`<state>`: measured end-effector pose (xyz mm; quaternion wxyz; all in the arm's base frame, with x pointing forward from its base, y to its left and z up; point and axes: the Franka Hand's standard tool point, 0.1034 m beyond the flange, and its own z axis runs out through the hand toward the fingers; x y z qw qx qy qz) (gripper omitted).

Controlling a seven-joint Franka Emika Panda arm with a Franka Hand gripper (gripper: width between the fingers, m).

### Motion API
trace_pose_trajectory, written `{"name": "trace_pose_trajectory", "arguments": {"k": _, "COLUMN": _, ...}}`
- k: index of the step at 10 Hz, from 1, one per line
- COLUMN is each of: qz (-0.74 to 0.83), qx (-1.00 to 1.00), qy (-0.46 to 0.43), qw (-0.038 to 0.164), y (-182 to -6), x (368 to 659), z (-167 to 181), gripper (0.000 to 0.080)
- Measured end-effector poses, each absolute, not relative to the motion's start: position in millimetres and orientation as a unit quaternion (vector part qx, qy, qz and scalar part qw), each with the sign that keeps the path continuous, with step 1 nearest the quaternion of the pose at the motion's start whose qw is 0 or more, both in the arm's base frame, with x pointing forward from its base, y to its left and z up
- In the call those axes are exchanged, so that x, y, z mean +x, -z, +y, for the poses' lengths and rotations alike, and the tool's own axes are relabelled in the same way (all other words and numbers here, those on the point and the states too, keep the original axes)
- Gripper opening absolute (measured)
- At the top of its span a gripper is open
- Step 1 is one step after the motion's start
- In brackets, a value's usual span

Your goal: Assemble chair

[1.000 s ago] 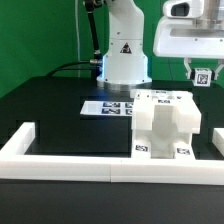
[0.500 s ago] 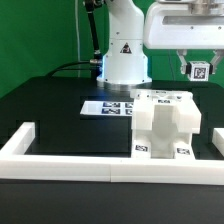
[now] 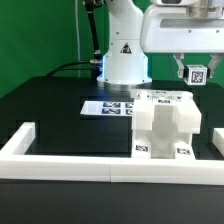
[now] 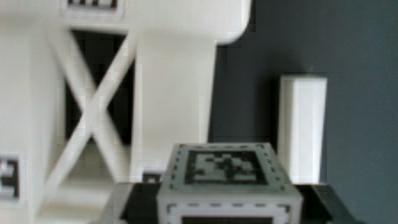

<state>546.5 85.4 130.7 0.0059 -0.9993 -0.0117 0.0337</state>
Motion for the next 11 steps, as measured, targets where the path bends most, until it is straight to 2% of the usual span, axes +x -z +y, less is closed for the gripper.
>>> {"name": "trace_pose_trajectory", "arguments": {"k": 2, "qz": -0.015, "qx": -1.000, "qy": -0.026, "qw": 0.005, "y": -132.9, "x": 562, "z": 77, "gripper": 0.0284}}
{"name": "trace_pose_trajectory", "arguments": {"k": 6, "qz": -0.015, "qx": -0.999, "qy": -0.029, "qw": 0.004, "y": -130.3, "x": 559, "z": 78, "gripper": 0.0284}}
{"name": "trace_pose_trajectory", "arguments": {"k": 11, "qz": -0.013, "qx": -1.000, "qy": -0.023, "qw": 0.000, "y": -127.9, "x": 575, "z": 68, "gripper": 0.0284}}
